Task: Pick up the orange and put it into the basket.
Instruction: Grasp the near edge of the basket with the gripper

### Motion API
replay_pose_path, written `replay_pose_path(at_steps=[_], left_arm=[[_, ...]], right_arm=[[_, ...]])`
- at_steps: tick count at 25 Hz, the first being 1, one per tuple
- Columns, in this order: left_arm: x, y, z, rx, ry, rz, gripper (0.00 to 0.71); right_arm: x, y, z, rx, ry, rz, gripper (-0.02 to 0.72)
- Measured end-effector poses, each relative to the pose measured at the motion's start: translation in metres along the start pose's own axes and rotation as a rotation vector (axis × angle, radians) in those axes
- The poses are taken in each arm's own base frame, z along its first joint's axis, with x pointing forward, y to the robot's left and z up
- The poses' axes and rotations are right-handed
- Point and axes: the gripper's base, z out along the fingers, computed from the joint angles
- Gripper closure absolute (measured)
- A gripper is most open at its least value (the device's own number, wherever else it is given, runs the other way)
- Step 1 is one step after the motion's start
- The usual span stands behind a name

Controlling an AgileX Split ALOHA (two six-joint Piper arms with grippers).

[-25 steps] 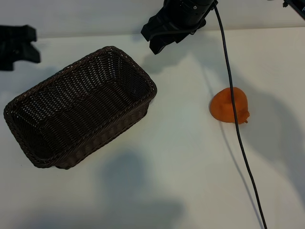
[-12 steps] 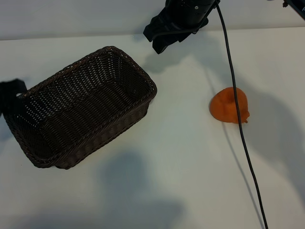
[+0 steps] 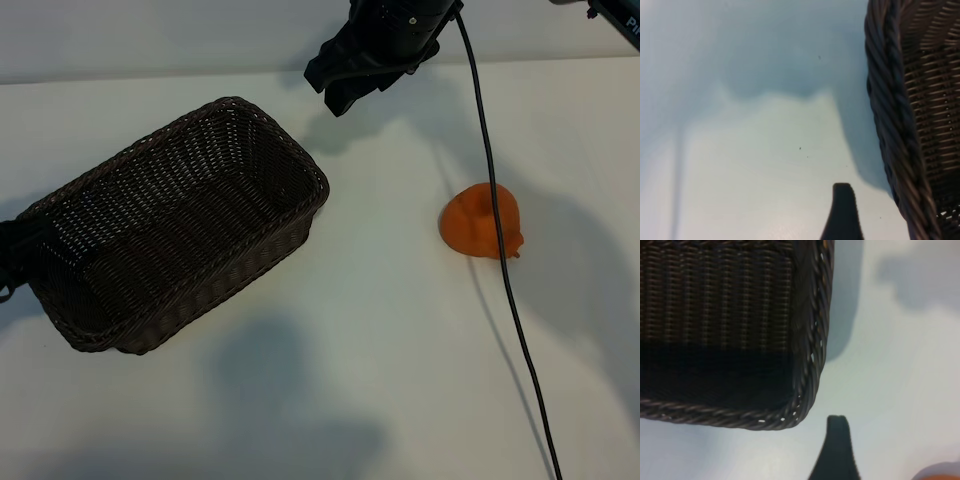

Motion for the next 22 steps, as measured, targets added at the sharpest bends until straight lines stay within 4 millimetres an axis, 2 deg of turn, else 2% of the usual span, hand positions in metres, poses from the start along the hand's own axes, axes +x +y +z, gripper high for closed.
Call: replay_pose_path(at_steps=[8, 22], left_arm=[[-0.003, 0.0, 0.007, 0.005, -0.047, -0.019, 0.122], [-0.007, -0.002, 0.046, -0.016, -0.002, -0.023, 0.122]], right_arm=[[0.0, 0.0, 0.0, 0.0, 0.0, 0.0, 0.144], [0.0, 0.0, 0.0, 0.0, 0.0, 0.0, 0.144]])
